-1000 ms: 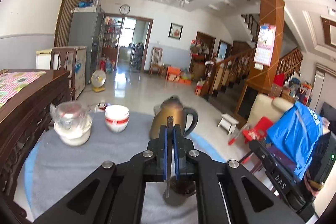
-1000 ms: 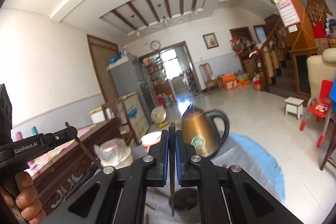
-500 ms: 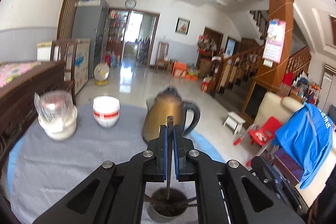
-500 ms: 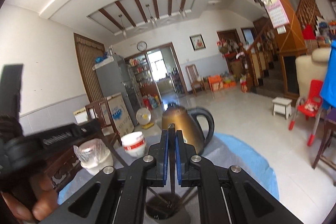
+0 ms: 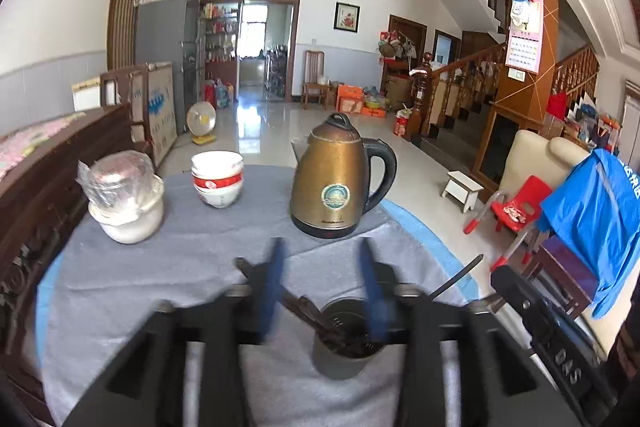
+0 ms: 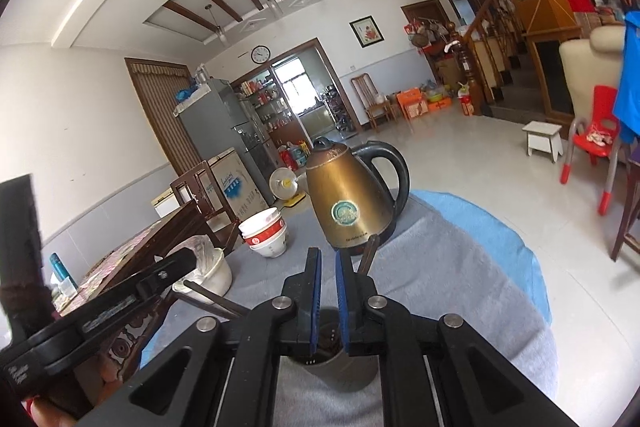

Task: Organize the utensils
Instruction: 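Open both grippers to drop the chopsticks into the grey cup, then move both open grippers back over the last two chopsticks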

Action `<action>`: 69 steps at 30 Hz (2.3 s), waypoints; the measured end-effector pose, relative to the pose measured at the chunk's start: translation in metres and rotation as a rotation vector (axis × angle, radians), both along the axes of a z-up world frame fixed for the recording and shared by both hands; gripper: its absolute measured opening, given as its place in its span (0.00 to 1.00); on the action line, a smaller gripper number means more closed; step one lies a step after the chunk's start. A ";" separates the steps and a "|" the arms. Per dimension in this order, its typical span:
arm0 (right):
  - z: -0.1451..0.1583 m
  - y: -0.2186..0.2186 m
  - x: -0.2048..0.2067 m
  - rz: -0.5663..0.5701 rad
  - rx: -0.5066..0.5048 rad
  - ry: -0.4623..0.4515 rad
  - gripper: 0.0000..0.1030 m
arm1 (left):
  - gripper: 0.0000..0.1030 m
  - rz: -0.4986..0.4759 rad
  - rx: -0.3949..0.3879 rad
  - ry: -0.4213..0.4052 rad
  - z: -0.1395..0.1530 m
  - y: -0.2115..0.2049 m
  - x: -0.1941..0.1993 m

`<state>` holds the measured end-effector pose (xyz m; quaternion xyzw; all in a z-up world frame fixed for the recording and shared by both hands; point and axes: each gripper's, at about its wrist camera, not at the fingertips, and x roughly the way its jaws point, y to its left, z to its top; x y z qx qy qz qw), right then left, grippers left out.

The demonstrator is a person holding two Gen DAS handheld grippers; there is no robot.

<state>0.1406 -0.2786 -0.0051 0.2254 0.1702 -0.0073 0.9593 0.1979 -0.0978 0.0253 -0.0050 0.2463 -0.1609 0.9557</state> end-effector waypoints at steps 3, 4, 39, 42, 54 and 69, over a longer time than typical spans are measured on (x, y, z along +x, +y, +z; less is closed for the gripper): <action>-0.001 -0.002 -0.014 0.003 0.031 -0.003 0.14 | 0.59 0.009 0.034 -0.043 0.004 0.010 -0.020; 0.000 -0.002 -0.020 0.001 0.040 -0.010 0.21 | 0.65 0.019 0.055 -0.049 0.004 0.013 -0.027; -0.014 0.056 -0.111 0.091 0.028 0.029 0.38 | 0.72 0.160 0.208 0.116 -0.059 0.120 -0.146; -0.016 0.060 -0.109 0.102 0.032 0.034 0.38 | 0.72 0.162 0.216 0.124 -0.063 0.123 -0.150; -0.032 0.085 -0.099 0.170 0.042 0.075 0.38 | 0.72 0.176 0.207 0.162 -0.070 0.140 -0.153; -0.052 0.085 -0.091 0.191 0.064 0.143 0.38 | 0.72 0.165 0.183 0.244 -0.087 0.140 -0.143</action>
